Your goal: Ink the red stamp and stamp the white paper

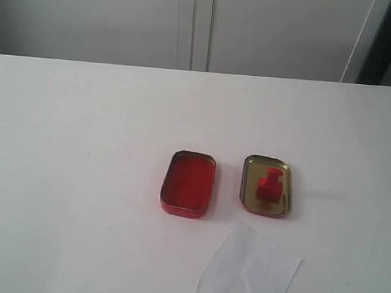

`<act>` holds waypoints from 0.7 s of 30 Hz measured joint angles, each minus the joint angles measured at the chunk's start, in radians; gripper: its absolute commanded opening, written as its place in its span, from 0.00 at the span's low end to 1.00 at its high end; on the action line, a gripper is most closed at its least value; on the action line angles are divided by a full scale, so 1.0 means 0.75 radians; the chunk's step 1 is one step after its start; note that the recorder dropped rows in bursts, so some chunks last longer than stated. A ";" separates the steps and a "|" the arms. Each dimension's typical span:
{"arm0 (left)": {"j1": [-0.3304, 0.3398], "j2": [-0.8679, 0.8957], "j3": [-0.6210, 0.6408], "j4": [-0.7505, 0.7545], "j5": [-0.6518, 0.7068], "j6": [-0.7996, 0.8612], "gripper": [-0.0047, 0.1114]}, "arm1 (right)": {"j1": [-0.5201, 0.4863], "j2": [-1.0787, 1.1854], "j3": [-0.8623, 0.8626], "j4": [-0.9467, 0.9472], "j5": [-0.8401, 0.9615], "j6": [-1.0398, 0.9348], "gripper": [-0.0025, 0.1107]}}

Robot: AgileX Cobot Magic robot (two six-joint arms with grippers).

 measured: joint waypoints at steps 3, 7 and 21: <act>0.000 0.000 0.000 0.000 0.000 0.000 0.04 | 0.000 0.000 0.000 0.000 0.000 0.000 0.02; 0.000 0.000 0.000 0.000 0.000 0.000 0.04 | 0.000 0.000 0.000 0.000 0.000 0.002 0.02; 0.000 0.000 0.000 0.000 0.000 0.000 0.04 | 0.000 0.000 0.000 0.000 -0.405 0.010 0.02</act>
